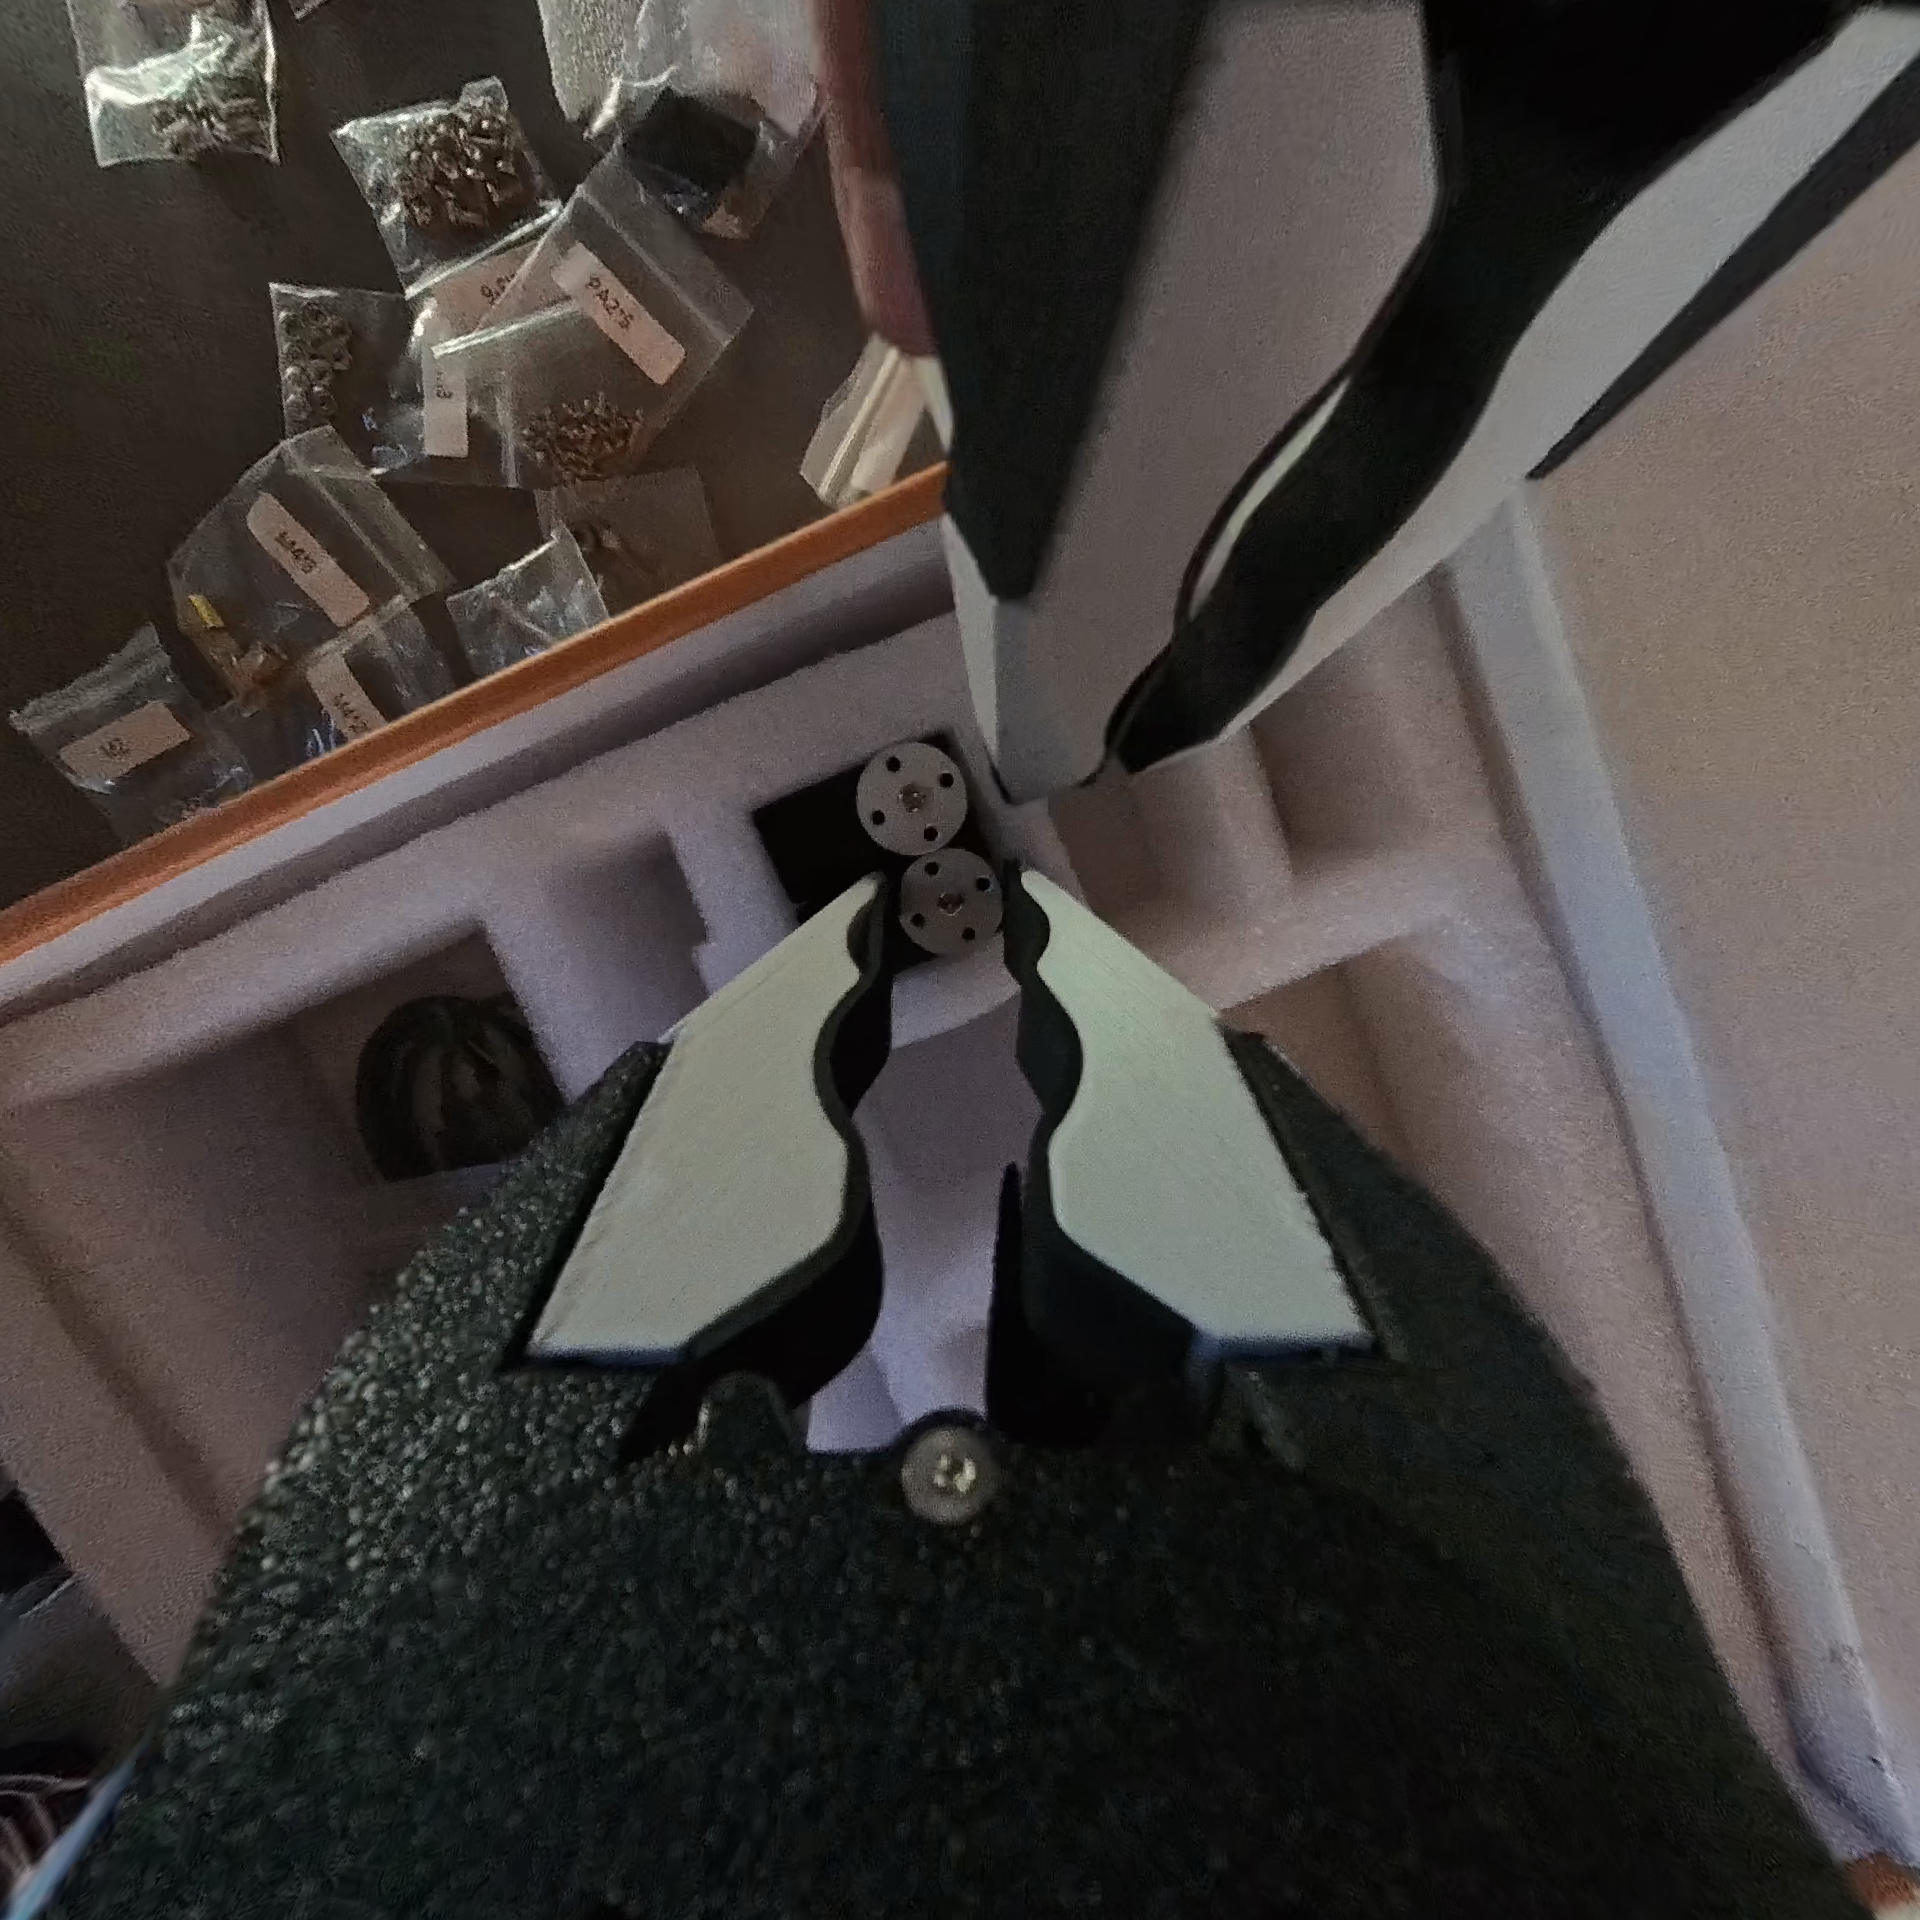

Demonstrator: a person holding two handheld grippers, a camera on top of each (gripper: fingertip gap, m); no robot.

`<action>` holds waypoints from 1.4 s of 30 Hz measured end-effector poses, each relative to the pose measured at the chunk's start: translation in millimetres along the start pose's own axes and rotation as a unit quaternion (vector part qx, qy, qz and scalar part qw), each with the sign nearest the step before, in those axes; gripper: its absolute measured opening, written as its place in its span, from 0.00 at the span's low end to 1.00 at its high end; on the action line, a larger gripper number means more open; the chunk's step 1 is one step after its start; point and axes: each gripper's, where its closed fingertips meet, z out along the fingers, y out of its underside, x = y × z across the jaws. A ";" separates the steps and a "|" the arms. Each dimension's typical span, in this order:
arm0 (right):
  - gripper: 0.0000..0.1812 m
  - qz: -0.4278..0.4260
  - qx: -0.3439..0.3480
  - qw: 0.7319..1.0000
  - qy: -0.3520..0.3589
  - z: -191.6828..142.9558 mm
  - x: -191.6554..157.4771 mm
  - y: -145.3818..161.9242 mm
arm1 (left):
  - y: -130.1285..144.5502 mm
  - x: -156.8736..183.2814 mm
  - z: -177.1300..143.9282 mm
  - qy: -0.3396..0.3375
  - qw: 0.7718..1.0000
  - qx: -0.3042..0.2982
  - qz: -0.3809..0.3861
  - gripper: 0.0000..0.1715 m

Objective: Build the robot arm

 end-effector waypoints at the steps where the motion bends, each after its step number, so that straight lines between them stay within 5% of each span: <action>1: 0.10 -0.019 -0.004 1.000 0.011 -0.6 -0.2 -0.4 | 3.3 0.2 -1.3 0.002 1.000 -0.002 0.006 0.13; 10: 0.09 -0.065 -0.059 0.995 0.055 -10.7 -6.6 3.7 | 4.6 11.3 3.3 -0.015 0.997 0.003 0.082 0.10; 19: 0.09 -0.011 -0.005 1.000 0.022 -8.3 -3.4 4.5 | 7.6 16.4 8.7 -0.021 0.996 -0.019 0.085 0.02; 36: 0.09 -0.014 -0.013 0.999 0.037 -14.4 -0.7 -1.7 | 7.5 18.8 8.6 -0.013 0.997 -0.010 0.081 0.02; 42: 0.00 -0.013 0.002 0.998 0.063 -42.6 0.8 -3.5 | 7.4 18.7 8.2 -0.013 0.997 -0.005 0.082 0.01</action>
